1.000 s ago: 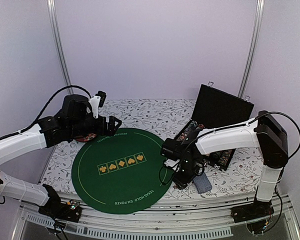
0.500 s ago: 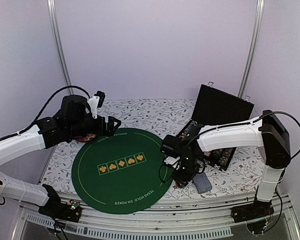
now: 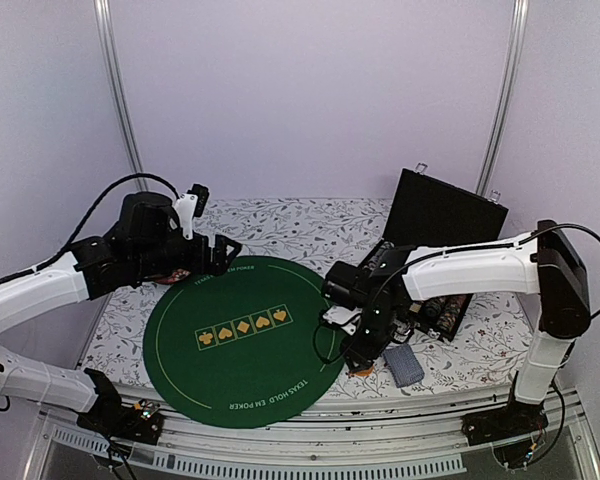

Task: Distribute texas hold em gaming equipment
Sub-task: Place the small blind button at the center of the board, then pick up the dealer button from the center of the board, then pass from the right arm to the left, then place the dealer button in the dealer area, then pick up the small blind button from the center of the board.

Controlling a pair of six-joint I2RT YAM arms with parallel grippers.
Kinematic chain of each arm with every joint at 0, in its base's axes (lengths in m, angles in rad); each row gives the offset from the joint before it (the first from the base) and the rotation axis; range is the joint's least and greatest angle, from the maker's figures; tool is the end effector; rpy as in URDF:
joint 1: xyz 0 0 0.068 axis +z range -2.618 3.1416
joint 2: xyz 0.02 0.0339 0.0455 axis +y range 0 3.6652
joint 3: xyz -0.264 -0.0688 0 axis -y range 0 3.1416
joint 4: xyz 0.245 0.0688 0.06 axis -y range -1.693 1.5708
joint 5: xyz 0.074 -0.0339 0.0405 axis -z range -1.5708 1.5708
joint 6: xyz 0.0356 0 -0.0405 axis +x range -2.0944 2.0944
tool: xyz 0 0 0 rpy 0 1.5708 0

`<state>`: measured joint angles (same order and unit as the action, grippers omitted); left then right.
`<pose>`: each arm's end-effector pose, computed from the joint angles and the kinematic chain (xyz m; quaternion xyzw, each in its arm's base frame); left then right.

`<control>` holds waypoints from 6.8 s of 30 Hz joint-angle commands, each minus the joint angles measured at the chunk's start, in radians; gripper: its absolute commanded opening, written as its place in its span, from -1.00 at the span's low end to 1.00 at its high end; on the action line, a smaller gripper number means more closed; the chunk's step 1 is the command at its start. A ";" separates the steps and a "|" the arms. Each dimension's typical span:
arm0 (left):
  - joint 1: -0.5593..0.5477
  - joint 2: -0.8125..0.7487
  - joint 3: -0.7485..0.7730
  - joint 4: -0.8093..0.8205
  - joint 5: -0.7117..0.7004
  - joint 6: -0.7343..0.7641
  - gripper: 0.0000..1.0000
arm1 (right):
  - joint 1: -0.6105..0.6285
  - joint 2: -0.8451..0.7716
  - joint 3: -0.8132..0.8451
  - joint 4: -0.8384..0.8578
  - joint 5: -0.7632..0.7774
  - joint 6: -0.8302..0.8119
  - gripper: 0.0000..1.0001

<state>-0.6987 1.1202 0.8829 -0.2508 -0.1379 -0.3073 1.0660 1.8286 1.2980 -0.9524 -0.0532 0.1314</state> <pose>0.1975 -0.1595 0.3006 0.1314 0.8456 -0.1961 0.4789 0.1621 0.2973 0.1874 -0.4509 0.8911 0.0467 0.0213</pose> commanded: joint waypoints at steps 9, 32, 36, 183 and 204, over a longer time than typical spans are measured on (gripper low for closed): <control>-0.008 -0.017 -0.005 -0.004 0.012 0.011 0.97 | 0.005 0.108 -0.046 0.098 0.003 -0.015 -0.03; -0.009 -0.025 0.003 -0.006 0.004 0.022 0.97 | 0.006 0.057 -0.075 0.029 -0.010 0.042 -0.07; -0.008 -0.024 0.000 -0.005 0.003 0.023 0.97 | 0.006 0.045 -0.078 0.012 -0.009 0.052 -0.07; 0.126 0.136 -0.157 0.251 -0.036 -0.316 0.97 | 0.014 0.082 -0.048 0.144 0.078 0.046 0.40; 0.125 0.154 -0.151 0.253 -0.008 -0.291 0.97 | 0.072 0.087 -0.058 0.115 0.186 0.042 -0.09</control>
<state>-0.5716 1.2682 0.7368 0.0128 -0.1513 -0.6159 1.1316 1.9041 1.2385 -0.8051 0.0879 0.1745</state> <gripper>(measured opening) 0.983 0.485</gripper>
